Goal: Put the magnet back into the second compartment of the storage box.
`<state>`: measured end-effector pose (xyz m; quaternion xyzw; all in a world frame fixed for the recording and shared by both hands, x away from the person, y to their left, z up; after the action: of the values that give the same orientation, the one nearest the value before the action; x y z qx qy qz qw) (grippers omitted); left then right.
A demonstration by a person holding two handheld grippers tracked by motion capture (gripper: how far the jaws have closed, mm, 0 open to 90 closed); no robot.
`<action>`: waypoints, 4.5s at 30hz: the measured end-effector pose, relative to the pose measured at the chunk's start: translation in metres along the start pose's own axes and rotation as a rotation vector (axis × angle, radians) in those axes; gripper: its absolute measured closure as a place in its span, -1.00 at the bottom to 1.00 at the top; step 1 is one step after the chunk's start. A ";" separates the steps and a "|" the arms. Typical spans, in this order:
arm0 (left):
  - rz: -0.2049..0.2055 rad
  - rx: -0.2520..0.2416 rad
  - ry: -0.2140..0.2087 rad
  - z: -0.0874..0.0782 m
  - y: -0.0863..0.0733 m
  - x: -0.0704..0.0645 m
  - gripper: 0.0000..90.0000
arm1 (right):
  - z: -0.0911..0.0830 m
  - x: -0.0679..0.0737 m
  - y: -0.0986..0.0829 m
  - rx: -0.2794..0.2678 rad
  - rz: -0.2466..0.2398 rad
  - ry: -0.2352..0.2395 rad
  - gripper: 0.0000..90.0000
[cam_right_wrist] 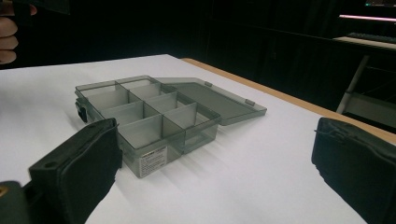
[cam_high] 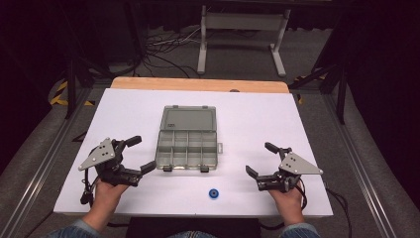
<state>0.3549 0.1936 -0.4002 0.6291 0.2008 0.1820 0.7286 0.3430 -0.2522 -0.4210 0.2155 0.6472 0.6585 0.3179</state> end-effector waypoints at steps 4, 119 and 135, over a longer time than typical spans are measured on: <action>-0.004 0.004 -0.028 0.010 0.001 -0.005 -0.95 | 0.000 0.000 0.000 0.000 0.001 0.003 -0.96; 0.229 0.981 -0.452 0.167 -0.027 -0.102 -0.88 | -0.002 0.000 0.004 0.031 0.054 0.072 -0.87; 0.193 1.039 -0.486 0.173 -0.053 -0.103 -0.79 | -0.002 0.000 0.004 0.033 0.059 0.076 -0.87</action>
<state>0.3576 -0.0133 -0.4240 0.9433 0.0325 -0.0242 0.3293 0.3412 -0.2541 -0.4177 0.2146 0.6630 0.6645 0.2698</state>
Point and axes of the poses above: each handheld gripper's, and its own axes: z roughly forward along the jaws, y roughly out of its top, x roughly to its left, the point moved 2 cm from there along z, roughly forward along the jaws, and after that the axes turned 15 degrees about -x, right-handed, at the moved point
